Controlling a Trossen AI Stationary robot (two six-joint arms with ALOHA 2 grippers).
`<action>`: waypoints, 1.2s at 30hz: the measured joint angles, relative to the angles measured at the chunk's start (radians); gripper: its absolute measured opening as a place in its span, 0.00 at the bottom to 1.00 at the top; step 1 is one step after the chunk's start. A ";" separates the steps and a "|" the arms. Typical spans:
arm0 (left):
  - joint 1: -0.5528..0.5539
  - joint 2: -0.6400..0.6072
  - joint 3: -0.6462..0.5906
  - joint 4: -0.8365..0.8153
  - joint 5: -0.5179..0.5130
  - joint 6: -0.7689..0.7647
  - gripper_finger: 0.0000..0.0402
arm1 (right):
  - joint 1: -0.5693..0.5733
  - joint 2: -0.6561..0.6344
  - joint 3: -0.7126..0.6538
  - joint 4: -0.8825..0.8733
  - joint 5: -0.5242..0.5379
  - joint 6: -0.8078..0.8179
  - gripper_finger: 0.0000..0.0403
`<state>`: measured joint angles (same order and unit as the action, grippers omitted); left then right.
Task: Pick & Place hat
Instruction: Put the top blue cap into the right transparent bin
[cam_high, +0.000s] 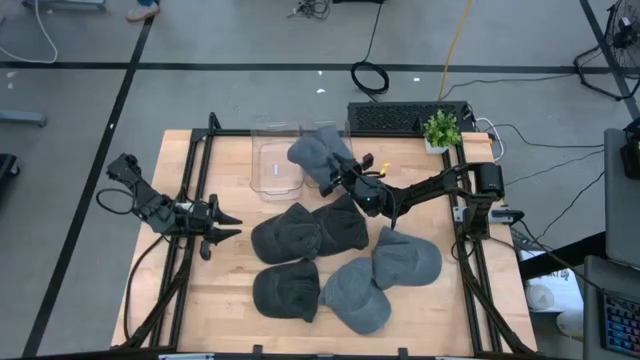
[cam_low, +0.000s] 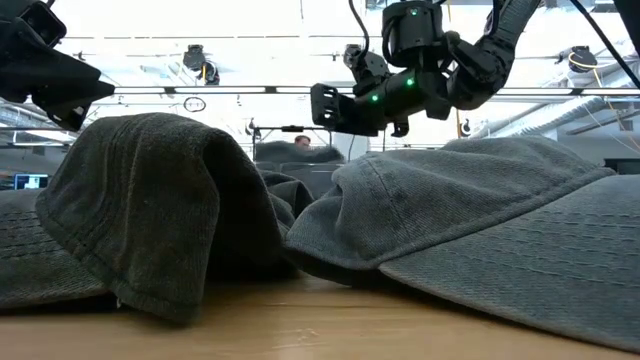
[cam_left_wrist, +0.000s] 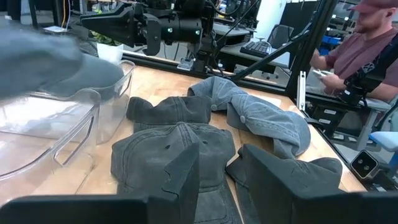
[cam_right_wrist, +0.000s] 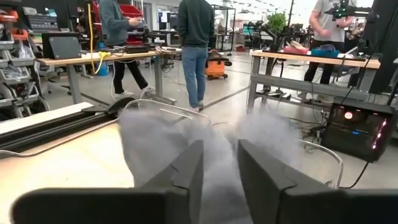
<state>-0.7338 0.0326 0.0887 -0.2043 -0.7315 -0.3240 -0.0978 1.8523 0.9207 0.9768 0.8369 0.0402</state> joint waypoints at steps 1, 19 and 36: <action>0.000 0.000 0.000 0.000 0.000 -0.001 0.33 | 0.001 0.000 0.000 0.000 0.000 0.000 0.27; 0.000 0.000 0.000 0.003 0.000 0.003 0.33 | -0.058 -0.201 0.201 -0.703 -0.356 -0.175 0.43; 0.000 0.000 0.000 0.021 0.007 0.004 0.33 | -0.190 -0.062 0.457 -1.215 -0.903 -0.559 0.03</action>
<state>-0.7338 0.0326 0.0891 -0.1829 -0.7241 -0.3197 -0.2878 1.7904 1.3776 -0.2381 -0.0657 -0.5192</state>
